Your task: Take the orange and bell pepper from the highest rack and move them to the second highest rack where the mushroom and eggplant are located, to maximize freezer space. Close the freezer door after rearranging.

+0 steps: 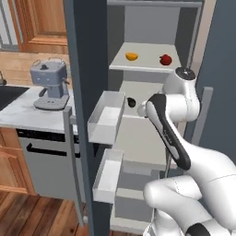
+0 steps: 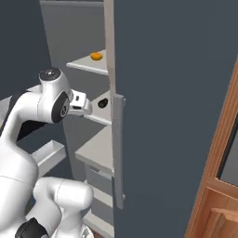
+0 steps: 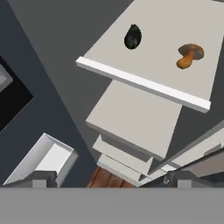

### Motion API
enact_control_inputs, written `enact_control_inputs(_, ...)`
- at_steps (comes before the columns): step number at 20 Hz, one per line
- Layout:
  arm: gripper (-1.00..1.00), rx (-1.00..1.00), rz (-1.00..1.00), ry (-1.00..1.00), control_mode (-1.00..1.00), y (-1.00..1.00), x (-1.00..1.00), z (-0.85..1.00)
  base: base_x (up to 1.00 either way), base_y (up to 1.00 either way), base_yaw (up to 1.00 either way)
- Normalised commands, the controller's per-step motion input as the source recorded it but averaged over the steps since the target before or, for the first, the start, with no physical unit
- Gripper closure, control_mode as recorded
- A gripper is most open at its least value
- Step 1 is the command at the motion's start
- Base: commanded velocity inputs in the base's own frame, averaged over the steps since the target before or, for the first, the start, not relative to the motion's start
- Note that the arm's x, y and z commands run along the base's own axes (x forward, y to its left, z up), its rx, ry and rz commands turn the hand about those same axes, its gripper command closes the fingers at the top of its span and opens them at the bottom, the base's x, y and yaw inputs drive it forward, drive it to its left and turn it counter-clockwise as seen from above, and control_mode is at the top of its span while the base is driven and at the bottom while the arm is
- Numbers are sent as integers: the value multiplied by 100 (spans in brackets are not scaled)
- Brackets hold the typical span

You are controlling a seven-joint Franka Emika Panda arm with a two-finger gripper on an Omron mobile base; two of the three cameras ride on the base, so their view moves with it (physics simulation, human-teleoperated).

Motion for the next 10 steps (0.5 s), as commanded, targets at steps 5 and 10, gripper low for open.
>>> enact_control_inputs(5,-100,0,0,0,100,0,0,0,42,27,-7)
enact_control_inputs(10,-100,0,0,0,100,0,0,0,59,0,3)
